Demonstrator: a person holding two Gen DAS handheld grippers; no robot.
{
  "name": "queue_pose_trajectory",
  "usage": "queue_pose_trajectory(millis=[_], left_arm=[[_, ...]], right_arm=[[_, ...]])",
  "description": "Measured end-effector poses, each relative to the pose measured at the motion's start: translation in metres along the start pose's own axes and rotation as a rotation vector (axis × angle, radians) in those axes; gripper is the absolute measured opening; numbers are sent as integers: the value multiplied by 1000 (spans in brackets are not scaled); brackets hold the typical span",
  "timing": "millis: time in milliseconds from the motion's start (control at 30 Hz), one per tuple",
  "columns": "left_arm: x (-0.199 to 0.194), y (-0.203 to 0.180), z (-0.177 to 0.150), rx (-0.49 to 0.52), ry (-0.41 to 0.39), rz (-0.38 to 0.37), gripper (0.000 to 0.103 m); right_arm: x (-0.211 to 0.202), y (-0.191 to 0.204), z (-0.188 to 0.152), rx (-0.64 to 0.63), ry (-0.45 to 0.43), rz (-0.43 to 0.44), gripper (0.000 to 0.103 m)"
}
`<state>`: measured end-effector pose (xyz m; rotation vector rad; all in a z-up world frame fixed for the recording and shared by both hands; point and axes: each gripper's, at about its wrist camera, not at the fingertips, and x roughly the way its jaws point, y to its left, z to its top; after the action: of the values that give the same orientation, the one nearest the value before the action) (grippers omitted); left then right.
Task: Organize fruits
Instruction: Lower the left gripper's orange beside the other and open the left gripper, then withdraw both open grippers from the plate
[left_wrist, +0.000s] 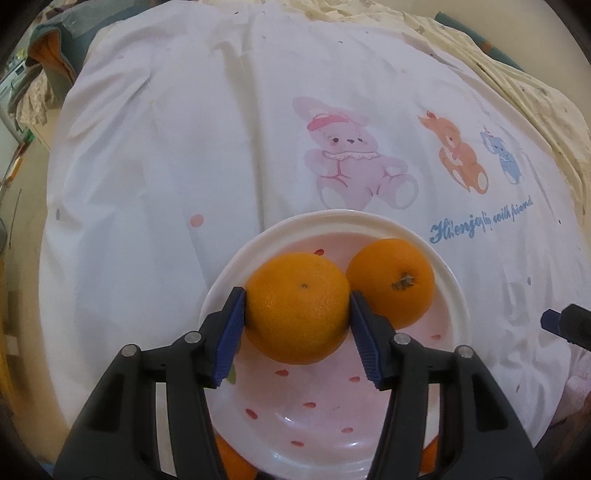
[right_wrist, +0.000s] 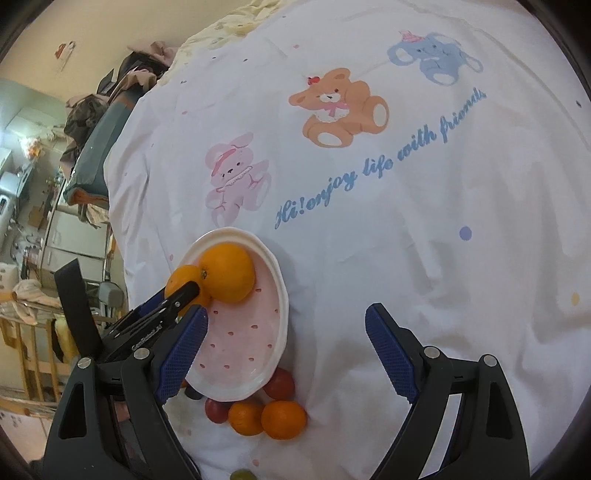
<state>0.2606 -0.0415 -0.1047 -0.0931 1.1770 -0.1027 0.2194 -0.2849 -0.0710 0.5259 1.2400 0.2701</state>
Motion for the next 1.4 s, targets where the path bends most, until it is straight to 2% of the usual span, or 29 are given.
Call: queue_pose_trajectory(millis=[200, 233, 267, 367, 533, 700, 900, 1133, 1400], left_arm=[[0, 1, 2, 15, 9, -2, 56], [0, 0, 2, 23, 19, 8, 61], [0, 0, 1, 26, 28, 21, 71], [-1, 0, -1, 24, 26, 26, 88], [-11, -1, -5, 27, 24, 22, 88], [-41, -2, -11, 18, -36, 52, 88], [-88, 2, -26, 4, -131, 81, 88], [-128, 8, -54, 0, -181, 102, 88], [-155, 17, -83, -32, -188, 111, 88]], right_arm=[[-1, 4, 1, -19, -12, -11, 90], [-1, 5, 1, -23, -13, -12, 90], [-1, 5, 1, -27, -14, -17, 90], [0, 5, 1, -28, -14, -24, 90], [-3, 5, 1, -37, -23, -34, 90], [-4, 7, 0, -56, -31, -40, 90], [-9, 23, -7, -136, -52, -34, 90], [-17, 37, -30, -229, -72, -48, 90], [-27, 42, -57, -238, -67, -30, 90]])
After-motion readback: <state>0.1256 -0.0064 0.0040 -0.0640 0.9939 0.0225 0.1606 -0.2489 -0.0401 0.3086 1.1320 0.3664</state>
